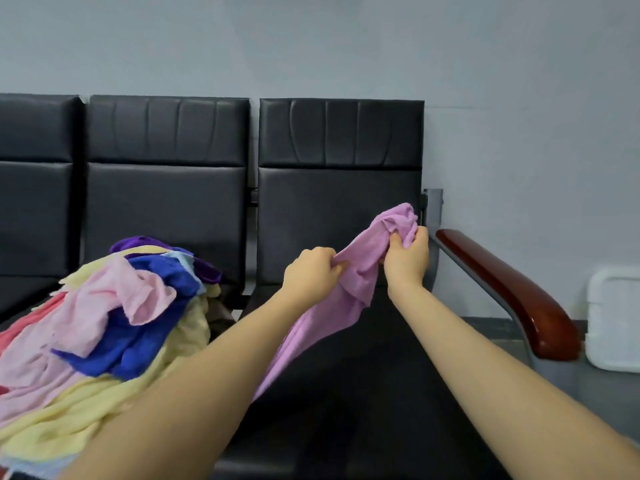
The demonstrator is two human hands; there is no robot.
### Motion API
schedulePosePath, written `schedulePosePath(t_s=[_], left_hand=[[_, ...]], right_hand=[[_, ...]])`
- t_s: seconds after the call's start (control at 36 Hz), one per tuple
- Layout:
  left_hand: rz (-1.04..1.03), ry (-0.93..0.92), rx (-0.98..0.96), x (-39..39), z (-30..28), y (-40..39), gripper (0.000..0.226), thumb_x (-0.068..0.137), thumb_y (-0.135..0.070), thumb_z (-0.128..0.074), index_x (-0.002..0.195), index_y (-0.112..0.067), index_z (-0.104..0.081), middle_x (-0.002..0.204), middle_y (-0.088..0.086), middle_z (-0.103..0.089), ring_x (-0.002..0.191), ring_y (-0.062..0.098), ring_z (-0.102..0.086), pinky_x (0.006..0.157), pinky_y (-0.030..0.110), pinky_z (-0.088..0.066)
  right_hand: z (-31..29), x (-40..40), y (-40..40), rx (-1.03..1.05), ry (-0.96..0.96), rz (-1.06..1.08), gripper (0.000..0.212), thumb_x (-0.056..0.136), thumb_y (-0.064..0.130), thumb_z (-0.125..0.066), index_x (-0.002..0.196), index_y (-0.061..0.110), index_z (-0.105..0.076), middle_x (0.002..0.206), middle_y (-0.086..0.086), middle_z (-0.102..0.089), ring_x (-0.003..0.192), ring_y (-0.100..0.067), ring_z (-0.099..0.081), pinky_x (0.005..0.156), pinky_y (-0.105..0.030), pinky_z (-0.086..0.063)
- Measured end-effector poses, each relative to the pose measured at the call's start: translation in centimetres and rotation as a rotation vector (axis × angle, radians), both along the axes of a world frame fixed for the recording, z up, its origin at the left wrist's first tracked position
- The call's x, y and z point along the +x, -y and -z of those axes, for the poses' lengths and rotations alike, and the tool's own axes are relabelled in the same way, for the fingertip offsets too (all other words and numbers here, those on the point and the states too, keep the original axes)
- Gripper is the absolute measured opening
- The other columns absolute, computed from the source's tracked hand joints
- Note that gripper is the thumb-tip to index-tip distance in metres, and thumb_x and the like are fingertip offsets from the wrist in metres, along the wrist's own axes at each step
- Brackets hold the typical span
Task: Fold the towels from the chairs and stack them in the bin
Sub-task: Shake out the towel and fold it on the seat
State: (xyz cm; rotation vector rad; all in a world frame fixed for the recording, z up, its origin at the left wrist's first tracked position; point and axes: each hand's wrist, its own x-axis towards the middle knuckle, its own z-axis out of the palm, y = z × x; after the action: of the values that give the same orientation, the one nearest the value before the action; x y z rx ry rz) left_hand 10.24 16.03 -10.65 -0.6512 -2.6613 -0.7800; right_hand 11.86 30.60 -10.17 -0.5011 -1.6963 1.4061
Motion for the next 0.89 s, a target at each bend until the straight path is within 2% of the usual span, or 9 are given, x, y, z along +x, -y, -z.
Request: schedulePosePath(t_s=[0.17, 0.25, 0.33, 0.44, 0.53, 0.58, 0.67, 0.72, 0.89], left_hand=[[-0.02, 0.096, 0.184, -1.8, 1.5, -2.1, 0.025, 0.093, -0.026, -0.046, 0.078, -0.009, -0.057, 0.076, 0.006, -0.062, 0.07, 0.024, -0.053, 0.056, 0.028, -0.038], [-0.03, 0.186, 0.234, -2.8, 2.7, -2.4, 0.026, 0.093, -0.018, -0.042, 0.081, -0.006, -0.06, 0.072, 0.005, -0.058, 0.069, 0.024, -0.051, 0.057, 0.028, -0.036], [-0.055, 0.287, 0.237, -3.5, 4.8, -2.3, 0.027, 0.095, -0.015, -0.04, 0.084, -0.004, -0.062, 0.078, 0.007, -0.057, 0.074, 0.025, -0.049, 0.061, 0.026, -0.035], [-0.084, 0.469, 0.039, -3.8, 7.8, -1.7, 0.023, 0.094, -0.018, -0.044, 0.094, -0.002, -0.06, 0.079, 0.011, -0.061, 0.074, 0.025, -0.054, 0.055, 0.027, -0.039], [-0.087, 0.51, -0.098, -4.0, 9.8, -1.1, 0.024, 0.093, -0.02, -0.045, 0.107, -0.003, -0.054, 0.099, 0.011, -0.061, 0.083, 0.023, -0.054, 0.067, 0.029, -0.04], [-0.109, 0.513, -0.184, -3.8, 10.8, -0.7, 0.023, 0.092, -0.022, -0.045, 0.108, -0.006, -0.05, 0.112, 0.012, -0.06, 0.096, 0.027, -0.057, 0.077, 0.032, -0.043], [-0.192, 0.467, -0.318, -3.3, 12.1, -0.2, 0.033, 0.09, -0.026, -0.047, 0.118, -0.007, -0.045, 0.122, 0.012, -0.054, 0.115, 0.031, -0.051, 0.09, 0.034, -0.036], [-0.243, 0.459, -0.364, -3.2, 12.8, 0.2, 0.037, 0.089, -0.029, -0.049, 0.12, -0.01, -0.048, 0.124, 0.01, -0.053, 0.117, 0.029, -0.051, 0.092, 0.033, -0.035], [-0.185, 0.454, -0.317, -2.6, 13.2, 1.2, 0.023, 0.095, -0.024, -0.04, 0.112, -0.012, -0.051, 0.116, 0.007, -0.059, 0.109, 0.028, -0.055, 0.086, 0.034, -0.037]], right_hand=[[1.3, -0.7, -1.7, -0.008, 0.012, -0.031, 0.02, 0.099, 0.025, -0.044, 0.108, 0.008, -0.05, 0.079, 0.0, -0.053, 0.068, -0.012, -0.053, 0.055, -0.022, -0.041], [2.2, -1.3, -1.7, -0.001, 0.057, -0.199, 0.02, 0.097, 0.023, -0.05, 0.109, 0.009, -0.054, 0.081, -0.003, -0.058, 0.07, -0.013, -0.058, 0.054, -0.02, -0.043], [4.6, -1.5, -1.4, 0.046, 0.17, -0.43, 0.037, 0.088, 0.016, -0.062, 0.123, 0.011, -0.051, 0.103, -0.007, -0.063, 0.094, -0.018, -0.064, 0.067, -0.021, -0.052], [8.4, -1.1, -1.0, 0.101, 0.412, -0.491, 0.083, 0.088, 0.014, -0.065, 0.151, 0.027, -0.013, 0.14, -0.008, -0.037, 0.122, -0.024, -0.048, 0.096, -0.034, -0.045], [10.7, -0.9, -1.0, 0.329, 0.516, -0.381, 0.061, 0.088, 0.006, -0.058, 0.139, 0.029, -0.034, 0.131, -0.01, -0.037, 0.113, -0.025, -0.048, 0.093, -0.034, -0.045], [11.8, -0.9, -0.9, 0.46, 0.539, -0.349, 0.034, 0.086, 0.007, -0.058, 0.116, 0.022, -0.052, 0.119, -0.009, -0.045, 0.107, -0.025, -0.051, 0.094, -0.039, -0.046], [13.4, -0.7, -0.4, 0.528, 0.573, -0.489, 0.012, 0.085, 0.011, -0.059, 0.093, 0.02, -0.059, 0.091, -0.001, -0.056, 0.086, -0.019, -0.057, 0.084, -0.04, -0.051], [14.2, -0.7, 0.2, 0.596, 0.61, -0.552, 0.012, 0.085, 0.013, -0.058, 0.091, 0.023, -0.062, 0.087, 0.004, -0.061, 0.083, -0.015, -0.057, 0.086, -0.037, -0.05], [16.3, -0.6, 1.2, 0.904, 0.806, -0.606, 0.024, 0.085, 0.017, -0.051, 0.107, 0.028, -0.049, 0.115, 0.006, -0.058, 0.109, -0.02, -0.049, 0.085, -0.028, -0.031]])
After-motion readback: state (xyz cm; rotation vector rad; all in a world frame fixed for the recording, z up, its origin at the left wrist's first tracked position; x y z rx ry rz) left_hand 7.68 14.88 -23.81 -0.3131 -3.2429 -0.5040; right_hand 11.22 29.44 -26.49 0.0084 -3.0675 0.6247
